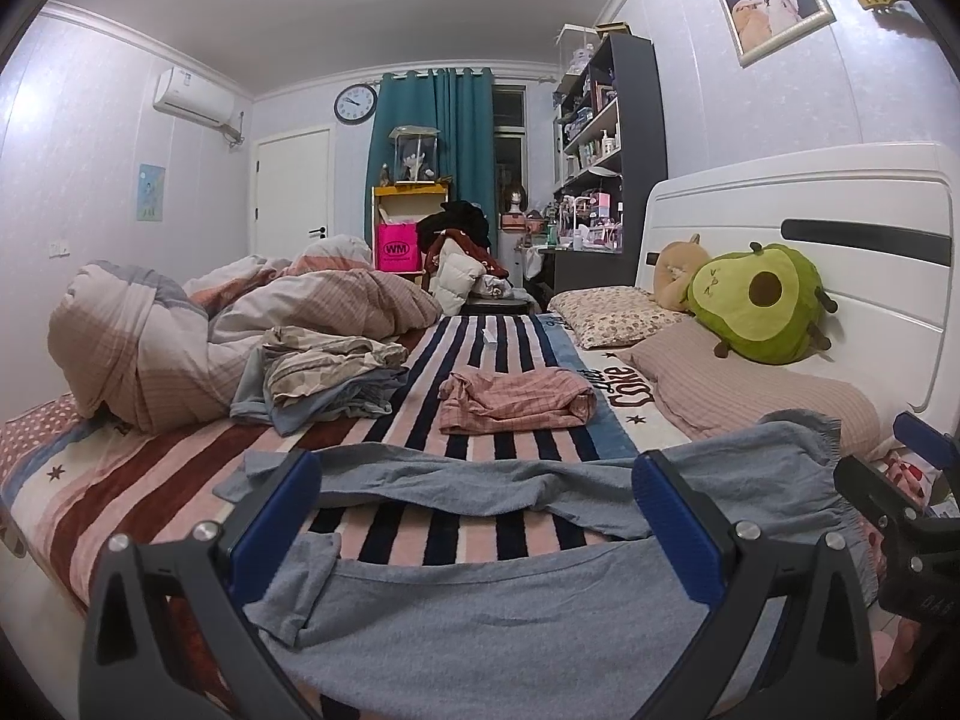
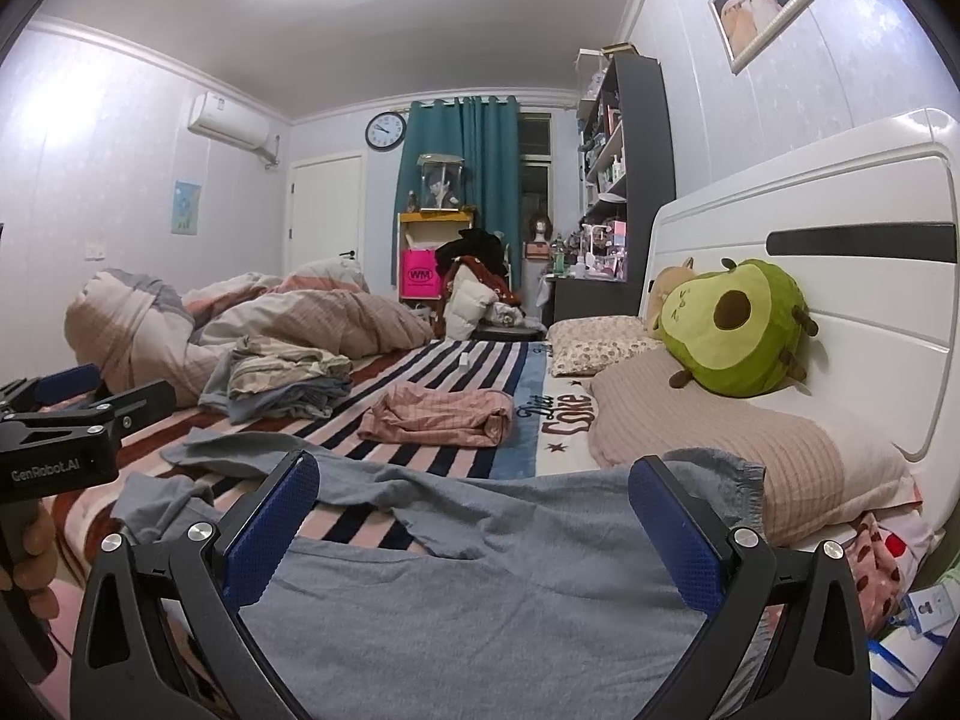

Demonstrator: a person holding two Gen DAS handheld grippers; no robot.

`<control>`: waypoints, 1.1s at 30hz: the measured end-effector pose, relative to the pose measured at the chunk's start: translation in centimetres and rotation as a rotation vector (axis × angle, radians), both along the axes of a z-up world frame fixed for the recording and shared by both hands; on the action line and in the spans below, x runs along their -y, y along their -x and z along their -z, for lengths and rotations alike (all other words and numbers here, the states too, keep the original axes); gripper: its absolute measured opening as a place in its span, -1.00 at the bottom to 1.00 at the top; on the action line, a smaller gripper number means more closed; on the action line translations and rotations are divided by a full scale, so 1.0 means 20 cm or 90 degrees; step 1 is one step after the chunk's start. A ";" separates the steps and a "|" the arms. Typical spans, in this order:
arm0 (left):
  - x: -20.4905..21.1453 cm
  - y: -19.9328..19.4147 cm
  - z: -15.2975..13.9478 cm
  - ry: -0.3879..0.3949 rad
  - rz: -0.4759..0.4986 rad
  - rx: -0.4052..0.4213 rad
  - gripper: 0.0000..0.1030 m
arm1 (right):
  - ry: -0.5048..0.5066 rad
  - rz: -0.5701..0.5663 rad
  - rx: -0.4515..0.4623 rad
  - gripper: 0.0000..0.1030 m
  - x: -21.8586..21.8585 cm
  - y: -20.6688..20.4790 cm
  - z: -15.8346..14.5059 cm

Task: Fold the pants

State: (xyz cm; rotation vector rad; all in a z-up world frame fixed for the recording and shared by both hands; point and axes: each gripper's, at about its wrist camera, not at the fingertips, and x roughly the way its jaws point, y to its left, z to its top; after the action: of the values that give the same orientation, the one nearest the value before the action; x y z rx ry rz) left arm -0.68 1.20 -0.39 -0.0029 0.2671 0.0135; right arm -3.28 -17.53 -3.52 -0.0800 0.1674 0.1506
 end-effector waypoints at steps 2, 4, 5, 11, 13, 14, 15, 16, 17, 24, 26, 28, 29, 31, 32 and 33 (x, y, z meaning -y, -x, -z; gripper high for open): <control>-0.01 0.00 0.01 0.001 0.000 -0.003 0.99 | 0.000 0.000 0.000 0.99 -0.01 0.00 0.01; -0.02 0.00 0.02 0.002 -0.001 -0.005 0.99 | 0.000 0.000 -0.001 0.99 -0.01 0.01 0.01; -0.02 0.01 0.02 0.003 -0.001 -0.006 0.99 | -0.001 0.001 -0.001 0.99 -0.02 0.01 0.02; -0.02 0.00 0.03 0.003 -0.001 -0.006 0.99 | -0.002 0.002 -0.003 0.99 -0.02 0.00 0.03; -0.02 0.00 0.03 0.002 -0.001 -0.006 0.99 | -0.002 0.001 -0.004 0.99 -0.01 0.00 0.03; -0.02 0.00 0.03 0.002 -0.001 -0.006 0.99 | -0.003 0.000 -0.005 0.99 -0.02 0.00 0.04; -0.02 0.00 0.03 0.002 -0.001 -0.006 0.99 | -0.003 0.000 -0.005 0.99 -0.02 0.00 0.04; -0.03 0.00 0.03 0.002 -0.001 -0.006 0.99 | -0.003 0.000 -0.005 0.99 -0.02 0.00 0.04; -0.03 0.00 0.03 0.003 -0.001 -0.006 0.99 | -0.003 0.001 -0.005 0.99 -0.01 0.00 0.03; -0.03 0.00 0.03 0.003 -0.001 -0.006 0.99 | -0.004 0.001 -0.006 0.99 -0.01 0.00 0.04; -0.03 0.00 0.03 0.003 -0.001 -0.006 0.99 | -0.004 0.001 -0.006 0.99 -0.01 -0.01 0.03; -0.03 0.00 0.03 0.003 0.000 -0.006 0.99 | -0.004 0.000 -0.007 0.99 -0.02 -0.01 0.04; -0.03 0.00 0.03 0.004 0.000 -0.007 0.99 | -0.004 0.000 -0.007 0.99 -0.02 -0.01 0.04; -0.03 0.00 0.04 0.006 -0.001 -0.008 0.99 | -0.004 0.001 -0.007 0.99 -0.02 -0.01 0.04; -0.03 -0.01 0.05 0.009 -0.002 -0.010 0.99 | -0.004 0.001 -0.008 0.99 -0.01 -0.01 0.03; -0.03 -0.02 0.07 0.011 -0.002 -0.012 0.99 | -0.005 0.000 -0.009 0.99 -0.01 -0.01 0.04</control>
State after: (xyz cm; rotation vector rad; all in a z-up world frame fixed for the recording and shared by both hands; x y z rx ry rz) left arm -0.32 1.89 -1.80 -0.0207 0.2868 0.0149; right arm -3.11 -17.23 -4.31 -0.0703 0.1807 0.1518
